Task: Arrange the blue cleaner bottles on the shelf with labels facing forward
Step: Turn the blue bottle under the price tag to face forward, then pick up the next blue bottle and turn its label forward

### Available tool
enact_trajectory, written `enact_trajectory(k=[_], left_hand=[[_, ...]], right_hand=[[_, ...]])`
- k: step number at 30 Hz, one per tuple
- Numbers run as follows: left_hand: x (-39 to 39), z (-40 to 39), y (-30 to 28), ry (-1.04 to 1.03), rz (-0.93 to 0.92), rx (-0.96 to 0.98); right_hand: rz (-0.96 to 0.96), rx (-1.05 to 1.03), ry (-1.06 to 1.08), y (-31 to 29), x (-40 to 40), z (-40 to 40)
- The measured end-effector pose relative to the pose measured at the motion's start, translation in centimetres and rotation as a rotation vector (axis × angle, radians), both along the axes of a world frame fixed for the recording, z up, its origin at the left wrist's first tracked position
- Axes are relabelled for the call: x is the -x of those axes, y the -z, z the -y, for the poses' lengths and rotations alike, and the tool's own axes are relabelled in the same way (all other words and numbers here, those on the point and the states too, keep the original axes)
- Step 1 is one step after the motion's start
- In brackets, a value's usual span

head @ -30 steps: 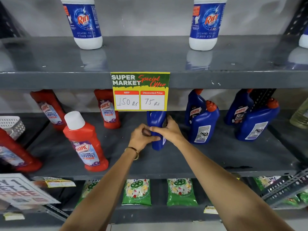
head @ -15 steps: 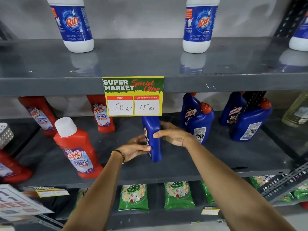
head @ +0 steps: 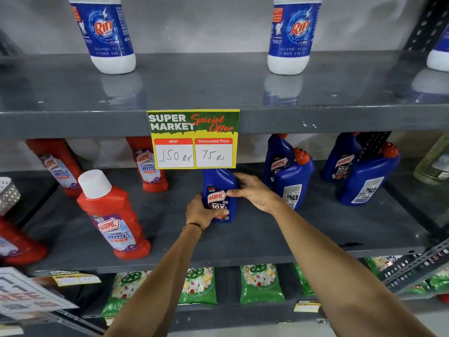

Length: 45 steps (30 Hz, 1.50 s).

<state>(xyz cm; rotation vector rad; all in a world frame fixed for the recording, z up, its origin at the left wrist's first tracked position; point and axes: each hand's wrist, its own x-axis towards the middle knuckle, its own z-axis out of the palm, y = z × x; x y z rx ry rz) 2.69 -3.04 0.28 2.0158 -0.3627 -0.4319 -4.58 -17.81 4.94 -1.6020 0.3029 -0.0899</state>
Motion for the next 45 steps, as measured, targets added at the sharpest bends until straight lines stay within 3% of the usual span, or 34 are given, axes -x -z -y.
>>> enact_trajectory(k=[10, 14, 18, 23, 33, 45], left_hand=[[0.5, -0.7, 1.0, 0.01, -0.028, 0.014], [0.8, -1.0, 1.2, -0.001, 0.005, -0.093], [2.6, -1.4, 1.8, -0.046, -0.003, -0.098], [6.0, -1.1, 1.7, -0.15, -0.018, -0.036], [9.2, 6.6, 1.0, 0.055, 0.025, -0.072], [6.8, 15.8, -0.3, 0.205, 0.056, -0.133]], right_hand=[[-0.061, 0.1, 0.005, -0.2, -0.2, -0.7], [-0.164, 0.288, -0.013, 0.6, 0.2, -0.3], [-0.251, 0.372, 0.14, 2.1, 2.5, -0.1], [-0.286, 0.357, 0.258, 3.7, 6.4, 0.2], [-0.302, 0.21, 0.521, 4.4, 11.9, 6.9], [-0.271, 0.297, 0.235, 2.7, 10.1, 15.4]])
